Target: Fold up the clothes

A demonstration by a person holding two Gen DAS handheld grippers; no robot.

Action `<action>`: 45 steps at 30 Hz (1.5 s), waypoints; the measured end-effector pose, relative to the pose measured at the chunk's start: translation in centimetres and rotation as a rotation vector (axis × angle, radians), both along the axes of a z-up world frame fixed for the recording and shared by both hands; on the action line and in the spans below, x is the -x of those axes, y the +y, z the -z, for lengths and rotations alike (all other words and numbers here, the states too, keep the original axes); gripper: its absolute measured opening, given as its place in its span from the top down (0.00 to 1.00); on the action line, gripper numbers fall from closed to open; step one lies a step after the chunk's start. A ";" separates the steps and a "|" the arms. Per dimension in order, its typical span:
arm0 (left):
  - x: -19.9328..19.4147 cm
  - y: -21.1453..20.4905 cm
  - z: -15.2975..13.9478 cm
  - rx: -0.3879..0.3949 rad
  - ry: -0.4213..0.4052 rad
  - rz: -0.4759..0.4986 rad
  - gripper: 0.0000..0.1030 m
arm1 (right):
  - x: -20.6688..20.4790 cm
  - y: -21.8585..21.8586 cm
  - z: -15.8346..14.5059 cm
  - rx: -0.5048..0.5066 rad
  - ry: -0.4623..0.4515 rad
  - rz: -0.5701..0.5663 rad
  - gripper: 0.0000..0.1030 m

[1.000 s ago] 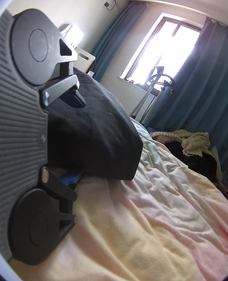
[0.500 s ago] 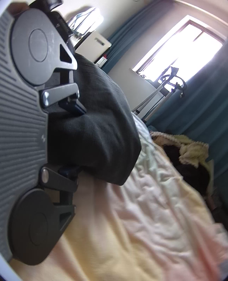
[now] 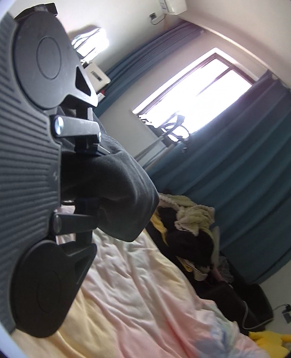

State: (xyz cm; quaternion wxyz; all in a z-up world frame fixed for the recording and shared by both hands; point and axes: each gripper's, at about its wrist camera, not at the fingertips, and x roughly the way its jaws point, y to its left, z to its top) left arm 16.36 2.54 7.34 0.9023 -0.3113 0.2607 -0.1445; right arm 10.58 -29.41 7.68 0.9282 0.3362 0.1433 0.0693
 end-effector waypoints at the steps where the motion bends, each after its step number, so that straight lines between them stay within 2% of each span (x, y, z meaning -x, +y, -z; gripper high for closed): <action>1: 0.5 -1.3 -0.7 0.010 -0.013 0.023 0.46 | 1.2 -1.1 -1.1 0.013 -0.013 0.016 0.68; 5: 2.0 -7.4 -2.7 0.075 -0.043 0.146 0.46 | 6.4 -6.2 -5.5 0.060 -0.058 0.086 0.68; 10: 3.1 -17.3 -3.6 0.139 -0.031 0.294 0.46 | 13.5 -13.3 -9.5 0.105 -0.075 0.216 0.68; 13: 4.3 -23.4 -3.4 0.162 -0.034 0.376 0.46 | 17.7 -17.6 -10.6 0.133 -0.075 0.299 0.68; 17: 5.3 -30.5 -1.5 0.162 -0.022 0.472 0.46 | 22.9 -23.1 -10.2 0.152 -0.061 0.400 0.67; 21: 5.9 -35.8 1.4 0.137 -0.012 0.553 0.46 | 26.4 -27.6 -7.3 0.131 -0.024 0.479 0.67; 26: 5.3 -39.6 6.6 0.066 0.017 0.618 0.46 | 28.7 -30.2 0.1 0.082 0.030 0.563 0.67; 29: 4.9 -40.4 10.7 0.008 0.008 0.647 0.45 | 28.9 -31.1 5.5 0.034 0.082 0.573 0.67; 31: 4.6 -39.9 13.7 -0.001 0.006 0.657 0.42 | 29.1 -31.4 8.9 0.020 0.110 0.562 0.66; 34: 4.3 -38.6 16.2 0.011 -0.030 0.668 0.37 | 29.0 -30.9 12.5 0.024 0.160 0.551 0.63; 37: 5.0 -38.6 16.0 -0.002 -0.044 0.667 0.35 | 28.9 -31.3 13.5 0.008 0.157 0.548 0.61; 41: 5.2 -38.7 14.7 -0.042 -0.044 0.656 0.24 | 28.6 -31.8 13.6 0.003 0.165 0.541 0.58; 43: 5.5 -38.3 13.8 -0.076 -0.058 0.634 0.17 | 28.6 -31.9 13.5 0.001 0.171 0.536 0.52; 45: 6.0 -37.5 13.0 -0.099 -0.066 0.634 0.12 | 28.7 -31.5 12.7 0.049 0.191 0.572 0.38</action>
